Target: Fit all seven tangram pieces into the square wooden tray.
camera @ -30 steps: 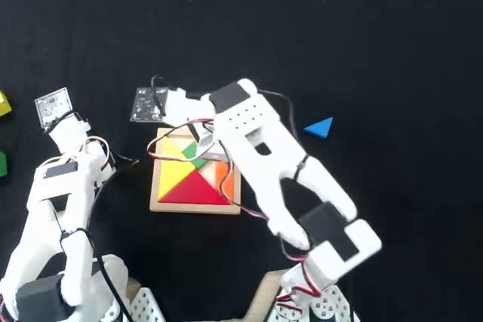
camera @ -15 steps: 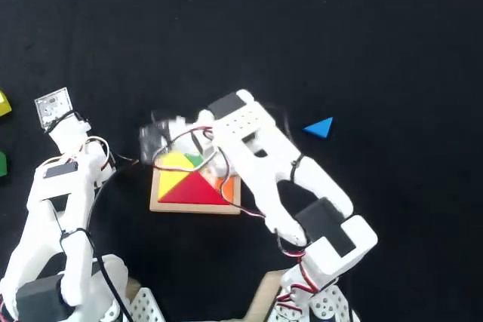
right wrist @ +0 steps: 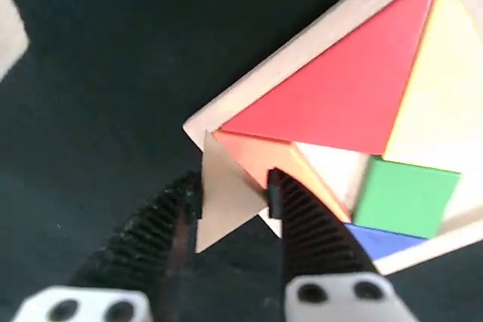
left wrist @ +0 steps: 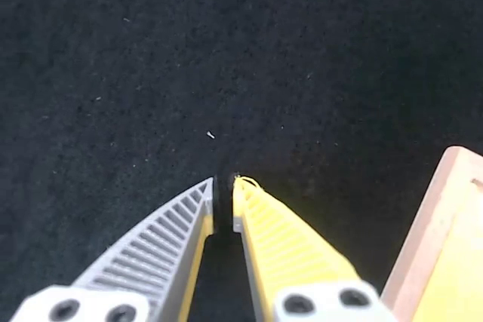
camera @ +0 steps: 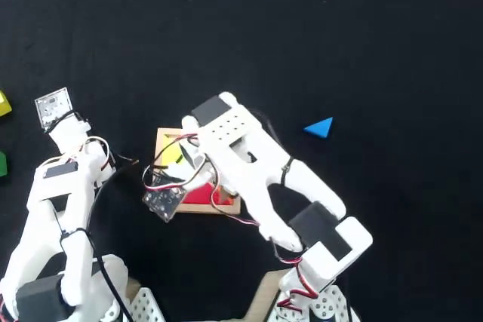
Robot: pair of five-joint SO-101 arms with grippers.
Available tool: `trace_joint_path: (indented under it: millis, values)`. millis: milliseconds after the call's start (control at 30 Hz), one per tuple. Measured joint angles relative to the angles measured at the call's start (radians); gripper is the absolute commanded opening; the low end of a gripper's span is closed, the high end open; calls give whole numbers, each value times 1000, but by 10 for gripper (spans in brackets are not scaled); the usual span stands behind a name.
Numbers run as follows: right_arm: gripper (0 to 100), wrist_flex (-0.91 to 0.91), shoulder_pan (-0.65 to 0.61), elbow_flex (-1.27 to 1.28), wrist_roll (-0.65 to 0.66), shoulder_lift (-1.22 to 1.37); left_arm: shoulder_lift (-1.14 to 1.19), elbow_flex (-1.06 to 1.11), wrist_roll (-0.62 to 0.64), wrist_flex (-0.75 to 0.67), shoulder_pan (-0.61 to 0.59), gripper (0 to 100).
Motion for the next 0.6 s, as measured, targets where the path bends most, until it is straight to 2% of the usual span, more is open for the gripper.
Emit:
trace_joint_path:
  millis: [600]
  values:
    - [39,-23,-44,-38,8,3,0,0,0,-9,0,63]
